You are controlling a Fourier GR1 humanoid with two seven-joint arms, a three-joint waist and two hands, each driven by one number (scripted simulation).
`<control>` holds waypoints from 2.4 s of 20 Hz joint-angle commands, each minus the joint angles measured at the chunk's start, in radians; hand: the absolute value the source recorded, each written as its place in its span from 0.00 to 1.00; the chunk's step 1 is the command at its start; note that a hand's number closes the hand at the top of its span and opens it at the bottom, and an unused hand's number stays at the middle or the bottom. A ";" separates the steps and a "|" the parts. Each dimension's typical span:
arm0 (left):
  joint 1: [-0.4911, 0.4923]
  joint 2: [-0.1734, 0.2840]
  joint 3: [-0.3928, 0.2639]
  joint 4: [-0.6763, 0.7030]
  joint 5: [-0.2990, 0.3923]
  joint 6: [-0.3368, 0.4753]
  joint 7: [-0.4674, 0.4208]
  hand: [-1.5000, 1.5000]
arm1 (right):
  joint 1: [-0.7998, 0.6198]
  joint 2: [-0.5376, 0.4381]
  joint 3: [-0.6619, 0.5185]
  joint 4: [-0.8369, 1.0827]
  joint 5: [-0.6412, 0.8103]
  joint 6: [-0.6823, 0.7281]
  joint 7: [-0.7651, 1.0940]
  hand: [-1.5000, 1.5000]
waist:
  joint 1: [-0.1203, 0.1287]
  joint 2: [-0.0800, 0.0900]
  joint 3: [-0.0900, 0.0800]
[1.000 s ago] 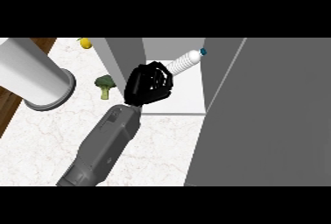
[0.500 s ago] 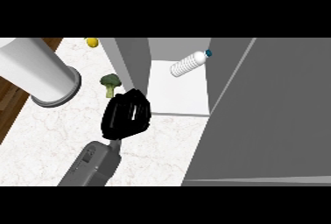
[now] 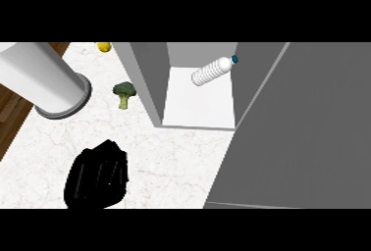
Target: Pick up the bottled water, place it into the cabinet and close the cabinet
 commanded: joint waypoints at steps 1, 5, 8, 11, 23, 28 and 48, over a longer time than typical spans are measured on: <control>0.170 0.060 -0.006 -0.160 0.007 -0.009 -0.004 1.00 | -0.074 0.066 0.092 -0.131 0.005 0.022 0.130 1.00 | -0.011 0.004 -0.001; 0.265 0.137 0.062 -0.280 0.055 -0.039 0.006 1.00 | -0.186 0.200 0.110 -0.013 0.045 -0.014 0.177 1.00 | -0.010 0.006 -0.001; 0.363 0.179 0.116 -0.310 0.090 -0.097 -0.046 1.00 | -0.288 0.261 0.057 0.007 0.058 -0.026 0.281 1.00 | -0.004 0.006 -0.003; 0.467 0.200 0.122 -0.383 0.110 -0.128 -0.048 1.00 | -0.402 0.403 0.057 0.127 0.106 -0.038 0.340 1.00 | -0.011 0.008 -0.001; 0.623 0.266 0.342 -0.359 0.244 -0.345 -0.110 1.00 | -0.732 0.542 -0.347 0.476 -0.081 0.036 0.372 1.00 | -0.019 0.016 0.001; 0.635 0.231 0.342 -0.341 0.215 -0.382 -0.116 1.00 | -0.805 0.540 -0.485 0.672 -0.177 0.134 0.267 1.00 | -0.023 0.017 0.002; 0.585 0.267 0.464 -0.348 0.321 -0.436 0.001 1.00 | -0.950 0.529 -0.627 1.319 -0.172 0.245 -0.075 1.00 | -0.001 0.031 0.001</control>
